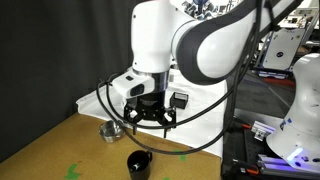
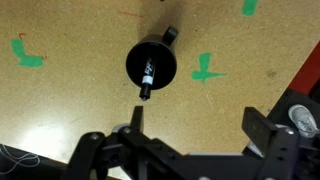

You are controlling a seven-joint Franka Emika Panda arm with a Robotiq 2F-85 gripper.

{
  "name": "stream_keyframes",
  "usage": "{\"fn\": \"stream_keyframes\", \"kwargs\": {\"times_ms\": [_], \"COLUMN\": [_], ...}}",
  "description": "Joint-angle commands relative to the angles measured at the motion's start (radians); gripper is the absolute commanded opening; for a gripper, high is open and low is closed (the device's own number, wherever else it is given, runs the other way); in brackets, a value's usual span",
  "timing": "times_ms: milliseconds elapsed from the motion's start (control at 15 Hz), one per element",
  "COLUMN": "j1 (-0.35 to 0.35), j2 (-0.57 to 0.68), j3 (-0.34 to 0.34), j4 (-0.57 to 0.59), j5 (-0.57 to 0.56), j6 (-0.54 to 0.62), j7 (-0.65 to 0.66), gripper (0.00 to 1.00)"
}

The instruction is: Move the marker in the black cup to the table

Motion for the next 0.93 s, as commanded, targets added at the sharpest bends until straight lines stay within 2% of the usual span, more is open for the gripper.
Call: {"fn": "stream_keyframes", "kwargs": {"times_ms": [0,200,333,600,867], "j1": [-0.081,-0.134,-0.154,-0.168,-0.166], "j2": [0.12,0.192,0.224,0.28,0.324], "j3": [0.061,0.099,0.114,0.127,0.123], "j4": [0.099,0.138,0.144,0.152,0.18], "j5": [0.118,0.218,0.257,0.266,0.211], "j6": [0.045,0.073,0.084,0.104,0.098], "j7": [-0.149,-0.198,-0.186,-0.15,-0.143], "gripper": [1.0,1.0,1.0,1.0,1.0]}}
